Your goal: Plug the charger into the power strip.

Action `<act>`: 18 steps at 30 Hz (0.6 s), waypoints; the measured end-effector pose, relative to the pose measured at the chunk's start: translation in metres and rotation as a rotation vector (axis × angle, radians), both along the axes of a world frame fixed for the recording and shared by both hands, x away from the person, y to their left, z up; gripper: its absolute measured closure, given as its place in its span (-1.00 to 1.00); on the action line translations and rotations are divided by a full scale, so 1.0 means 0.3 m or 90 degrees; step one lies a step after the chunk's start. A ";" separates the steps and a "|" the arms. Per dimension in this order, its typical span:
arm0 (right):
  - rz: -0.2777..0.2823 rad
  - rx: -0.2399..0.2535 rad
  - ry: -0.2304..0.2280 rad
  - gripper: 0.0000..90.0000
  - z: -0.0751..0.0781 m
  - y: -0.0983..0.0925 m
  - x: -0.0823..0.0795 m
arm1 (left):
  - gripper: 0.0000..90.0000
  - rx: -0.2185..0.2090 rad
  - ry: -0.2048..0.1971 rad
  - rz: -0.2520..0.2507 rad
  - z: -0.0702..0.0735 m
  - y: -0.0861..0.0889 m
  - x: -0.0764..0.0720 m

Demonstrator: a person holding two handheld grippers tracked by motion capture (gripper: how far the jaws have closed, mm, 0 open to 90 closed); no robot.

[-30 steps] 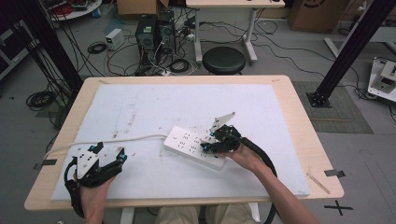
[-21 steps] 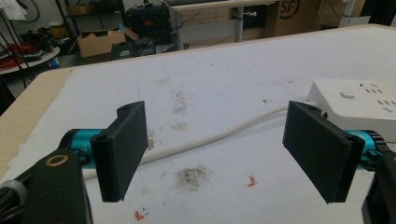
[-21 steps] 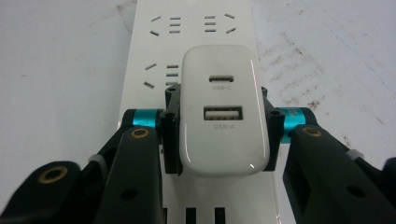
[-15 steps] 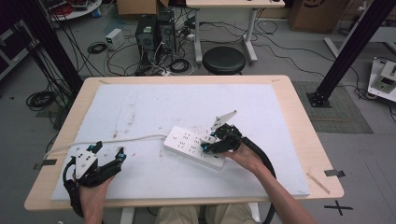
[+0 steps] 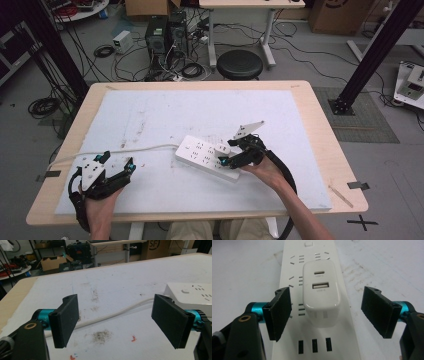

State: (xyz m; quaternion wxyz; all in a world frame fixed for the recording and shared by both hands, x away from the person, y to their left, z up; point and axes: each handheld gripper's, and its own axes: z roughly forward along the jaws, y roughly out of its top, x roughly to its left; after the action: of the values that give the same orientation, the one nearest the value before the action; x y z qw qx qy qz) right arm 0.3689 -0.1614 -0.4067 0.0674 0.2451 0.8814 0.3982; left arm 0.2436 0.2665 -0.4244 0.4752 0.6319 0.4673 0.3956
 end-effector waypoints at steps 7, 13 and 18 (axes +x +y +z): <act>-0.041 0.051 -0.001 -0.44 -0.005 -0.076 -0.013 | -0.51 -0.002 0.000 -0.003 -0.002 0.001 0.005; -0.073 0.071 -0.028 -0.45 0.000 -0.127 -0.044 | -0.51 -0.001 0.002 -0.007 -0.003 -0.002 0.013; -0.100 0.086 -0.041 -0.51 -0.005 -0.162 -0.064 | -0.51 -0.002 0.003 -0.010 -0.005 -0.006 0.021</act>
State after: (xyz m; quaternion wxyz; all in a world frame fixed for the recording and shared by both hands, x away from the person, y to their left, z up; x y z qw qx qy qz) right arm 0.3495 -0.2102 -0.4081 0.1101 0.3043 0.8280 0.4579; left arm 0.2499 0.2648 -0.4259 0.4780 0.6359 0.4641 0.3896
